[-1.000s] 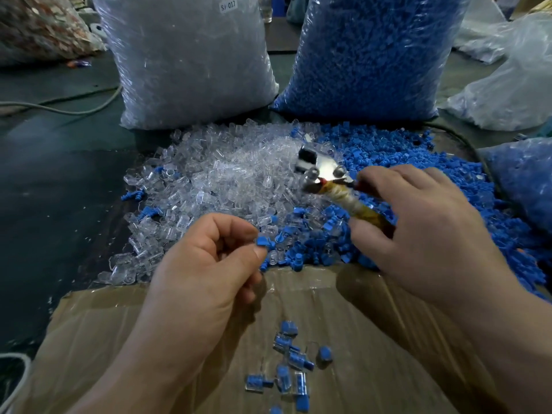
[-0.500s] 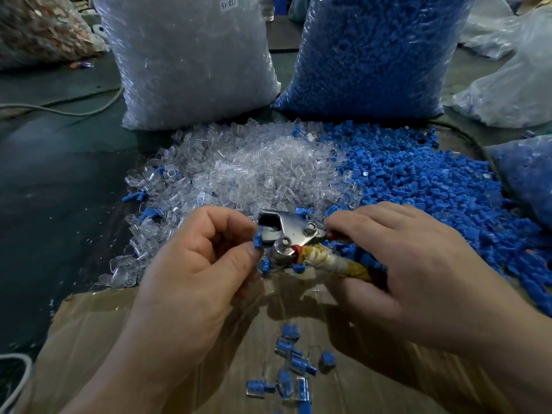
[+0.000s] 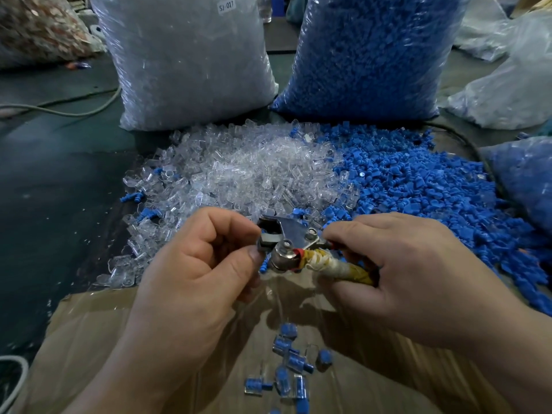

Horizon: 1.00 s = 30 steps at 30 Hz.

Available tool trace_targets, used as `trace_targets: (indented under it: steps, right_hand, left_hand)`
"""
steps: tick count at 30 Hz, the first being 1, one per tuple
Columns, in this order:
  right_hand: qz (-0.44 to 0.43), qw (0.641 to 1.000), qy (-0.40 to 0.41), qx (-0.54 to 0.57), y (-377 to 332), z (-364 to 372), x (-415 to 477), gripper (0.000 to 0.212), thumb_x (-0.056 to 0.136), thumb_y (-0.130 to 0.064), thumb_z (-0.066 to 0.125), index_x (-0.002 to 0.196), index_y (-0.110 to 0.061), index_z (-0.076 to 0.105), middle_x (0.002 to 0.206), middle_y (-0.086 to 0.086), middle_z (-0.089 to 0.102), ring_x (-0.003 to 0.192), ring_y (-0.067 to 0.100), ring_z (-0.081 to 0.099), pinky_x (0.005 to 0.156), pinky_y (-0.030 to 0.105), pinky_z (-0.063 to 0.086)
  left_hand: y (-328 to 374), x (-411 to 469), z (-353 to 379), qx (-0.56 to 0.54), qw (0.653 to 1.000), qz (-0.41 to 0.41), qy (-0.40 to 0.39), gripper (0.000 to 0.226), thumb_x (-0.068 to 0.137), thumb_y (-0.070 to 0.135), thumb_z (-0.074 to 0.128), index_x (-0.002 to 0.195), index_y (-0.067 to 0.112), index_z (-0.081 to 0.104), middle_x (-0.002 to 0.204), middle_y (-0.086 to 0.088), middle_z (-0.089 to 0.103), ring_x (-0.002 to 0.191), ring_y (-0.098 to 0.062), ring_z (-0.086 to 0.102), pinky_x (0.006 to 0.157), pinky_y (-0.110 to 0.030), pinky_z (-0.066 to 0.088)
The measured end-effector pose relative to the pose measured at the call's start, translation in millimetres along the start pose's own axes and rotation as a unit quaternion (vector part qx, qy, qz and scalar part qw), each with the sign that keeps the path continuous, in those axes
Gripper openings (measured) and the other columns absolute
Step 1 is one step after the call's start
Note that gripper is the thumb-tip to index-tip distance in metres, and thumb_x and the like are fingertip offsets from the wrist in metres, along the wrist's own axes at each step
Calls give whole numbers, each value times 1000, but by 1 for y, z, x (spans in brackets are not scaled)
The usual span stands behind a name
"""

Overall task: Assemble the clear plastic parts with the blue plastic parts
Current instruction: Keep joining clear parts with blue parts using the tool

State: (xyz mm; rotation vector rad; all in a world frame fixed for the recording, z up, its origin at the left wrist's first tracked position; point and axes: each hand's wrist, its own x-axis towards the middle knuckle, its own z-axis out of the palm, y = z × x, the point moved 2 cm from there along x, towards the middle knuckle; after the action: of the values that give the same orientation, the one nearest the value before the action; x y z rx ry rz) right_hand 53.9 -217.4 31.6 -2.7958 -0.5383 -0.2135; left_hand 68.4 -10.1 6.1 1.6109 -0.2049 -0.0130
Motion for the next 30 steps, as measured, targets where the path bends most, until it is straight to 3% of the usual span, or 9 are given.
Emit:
trace_targets:
  steps: [3, 5, 8, 16, 20, 25, 28, 30]
  right_hand:
    - [28, 999, 6, -16, 5, -1, -2, 51, 76, -63, 46, 113, -33, 64, 87, -20, 63, 80, 8, 57, 70, 24, 43]
    - [54, 996, 11, -68, 12, 2, 2, 58, 76, -66, 43, 118, -31, 62, 91, -18, 62, 85, 12, 52, 73, 29, 42]
    - [107, 987, -29, -117, 23, 7, 11, 65, 75, -73, 35, 125, -34, 54, 101, -15, 60, 93, 14, 45, 83, 35, 41]
    - [140, 981, -37, -126, 30, 8, 18, 72, 74, -76, 34, 129, -35, 52, 121, -10, 57, 115, 19, 40, 96, 42, 30]
    - [58, 994, 76, -49, 2, 5, 12, 47, 86, -62, 43, 114, -30, 61, 108, -11, 63, 102, 14, 55, 90, 42, 46]
    - [-67, 995, 62, -46, -30, 22, 11, 14, 92, -33, 57, 89, -21, 64, 85, -2, 61, 80, 23, 58, 72, 40, 44]
    - [-55, 995, 79, -36, -28, 21, 10, 20, 94, -30, 50, 89, -17, 65, 84, 0, 61, 77, 25, 58, 69, 41, 44]
    - [-58, 994, 89, -20, -28, 20, 9, 27, 95, -30, 44, 87, -16, 65, 83, 1, 61, 76, 25, 57, 68, 41, 44]
  left_hand:
    - [0, 1, -3, 31, 999, 5, 31, 11, 79, 25, 71, 85, 34, 69, 66, -1, 68, 52, -10, 63, 49, -18, 51]
    - [-7, 3, -9, 52, 997, -9, 51, 21, 86, 13, 73, 84, 33, 68, 61, -3, 65, 49, -13, 61, 49, -19, 51]
    - [-12, 4, -5, 37, 996, -74, 15, 29, 87, 3, 67, 81, 31, 69, 56, -5, 63, 46, -14, 57, 44, -19, 47]
    - [-15, 3, 4, 40, 991, -126, 3, 29, 90, 8, 64, 82, 36, 70, 57, -9, 67, 43, -12, 57, 42, -15, 44]
    - [-15, 1, 7, 57, 991, -120, 6, 22, 87, 16, 66, 83, 38, 69, 59, -7, 68, 44, -13, 59, 44, -15, 46]
    - [-12, -4, 13, 130, 990, -48, 8, 12, 79, 30, 64, 86, 38, 67, 56, 1, 66, 44, -8, 54, 42, -21, 44]
    - [-2, -7, 15, 132, 991, -24, 11, 13, 77, 34, 63, 88, 40, 68, 58, 3, 68, 44, -2, 57, 42, -12, 43]
    - [0, -6, 14, 80, 996, -40, 14, 8, 82, 37, 62, 86, 37, 69, 59, -1, 69, 45, -6, 60, 42, -13, 45]
